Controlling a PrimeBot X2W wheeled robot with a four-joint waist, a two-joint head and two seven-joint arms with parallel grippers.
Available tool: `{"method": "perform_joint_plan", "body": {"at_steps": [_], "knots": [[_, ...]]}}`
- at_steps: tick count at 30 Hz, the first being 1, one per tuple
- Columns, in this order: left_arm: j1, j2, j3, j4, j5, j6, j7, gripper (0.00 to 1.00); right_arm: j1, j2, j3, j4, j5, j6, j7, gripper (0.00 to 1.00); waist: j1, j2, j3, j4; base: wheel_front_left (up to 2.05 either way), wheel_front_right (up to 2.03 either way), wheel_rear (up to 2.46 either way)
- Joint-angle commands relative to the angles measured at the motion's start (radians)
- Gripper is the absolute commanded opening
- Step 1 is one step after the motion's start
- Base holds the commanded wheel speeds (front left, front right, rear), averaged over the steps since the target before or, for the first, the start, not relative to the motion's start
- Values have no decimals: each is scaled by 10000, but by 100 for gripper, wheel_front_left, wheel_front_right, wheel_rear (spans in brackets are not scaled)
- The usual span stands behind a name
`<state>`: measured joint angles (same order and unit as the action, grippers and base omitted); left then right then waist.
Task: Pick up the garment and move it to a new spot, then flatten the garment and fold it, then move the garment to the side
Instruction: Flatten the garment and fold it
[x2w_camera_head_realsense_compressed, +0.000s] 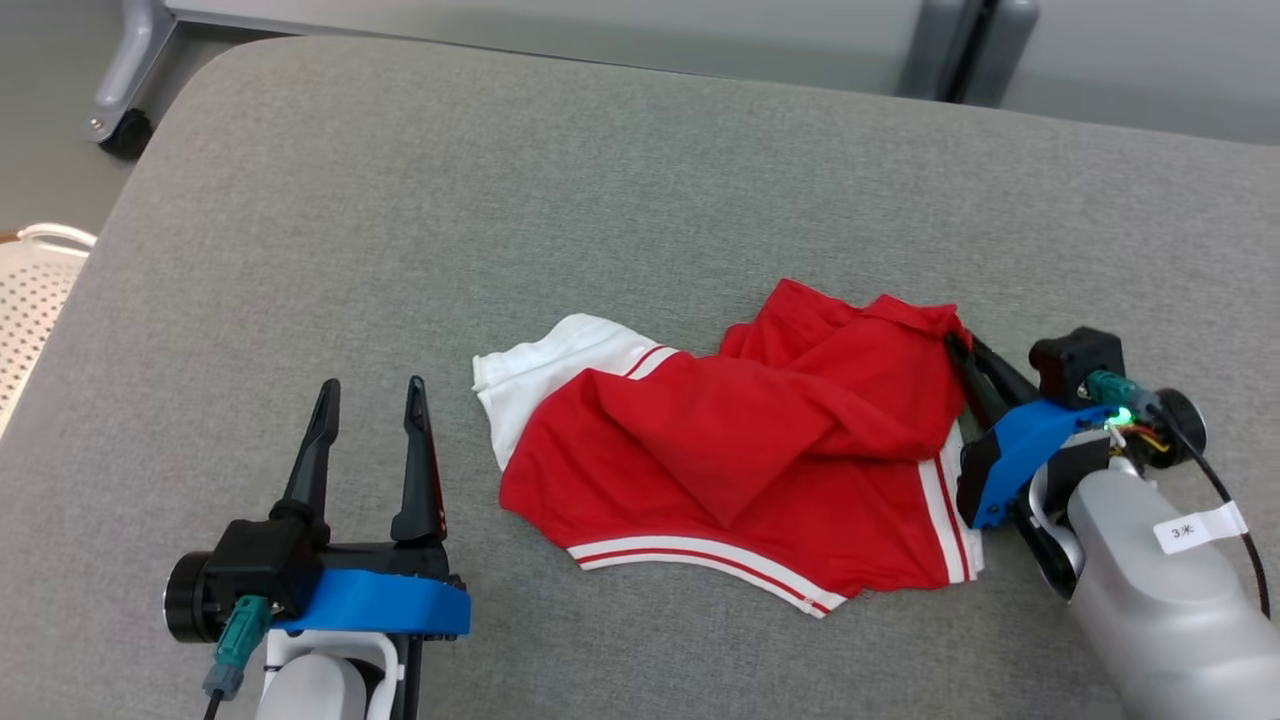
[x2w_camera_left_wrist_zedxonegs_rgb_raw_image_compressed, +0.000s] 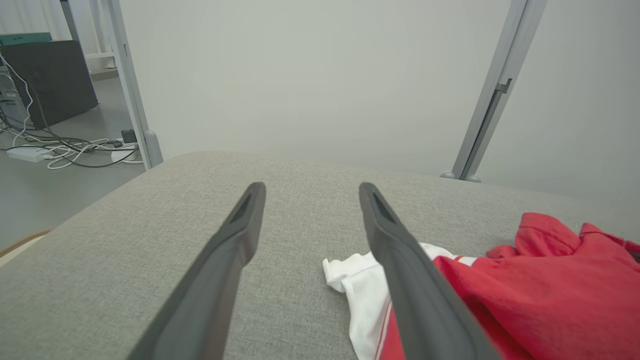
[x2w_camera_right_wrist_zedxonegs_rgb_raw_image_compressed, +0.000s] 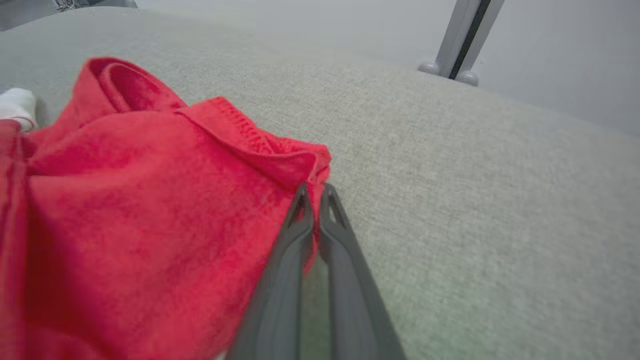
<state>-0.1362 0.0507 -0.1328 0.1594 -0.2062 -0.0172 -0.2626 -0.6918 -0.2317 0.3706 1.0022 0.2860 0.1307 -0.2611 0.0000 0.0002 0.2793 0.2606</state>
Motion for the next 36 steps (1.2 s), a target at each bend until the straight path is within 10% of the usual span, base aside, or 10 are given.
{"method": "perform_joint_plan", "body": {"at_steps": [1, 17, 35, 36], "knots": [[52, -5, 87, 7, -7, 28, -30, 100, -152, -161, 23, -271, 88, 2, -45, 0, 0, -2, -114, -161, 0, 0, 0], [562, -6, 380, 112, 211, -154, -29, 100, 2445, -1445, -1410, -4283, 1549, 2, -48, 0, 0, -2, -1289, -1958, 0, 0, 0], [1070, -5, 313, 143, 205, -245, -29, 100, 7651, -115, -4655, -6302, 1755, 2, 379, 0, 0, -2, -1686, -2692, 0, 0, 0], [1079, -5, 312, 155, 223, -272, -29, 100, 7680, -59, -4710, -6323, 1608, 2, 361, 20, 0, -2, -1719, -2711, 0, 0, 0]]}}
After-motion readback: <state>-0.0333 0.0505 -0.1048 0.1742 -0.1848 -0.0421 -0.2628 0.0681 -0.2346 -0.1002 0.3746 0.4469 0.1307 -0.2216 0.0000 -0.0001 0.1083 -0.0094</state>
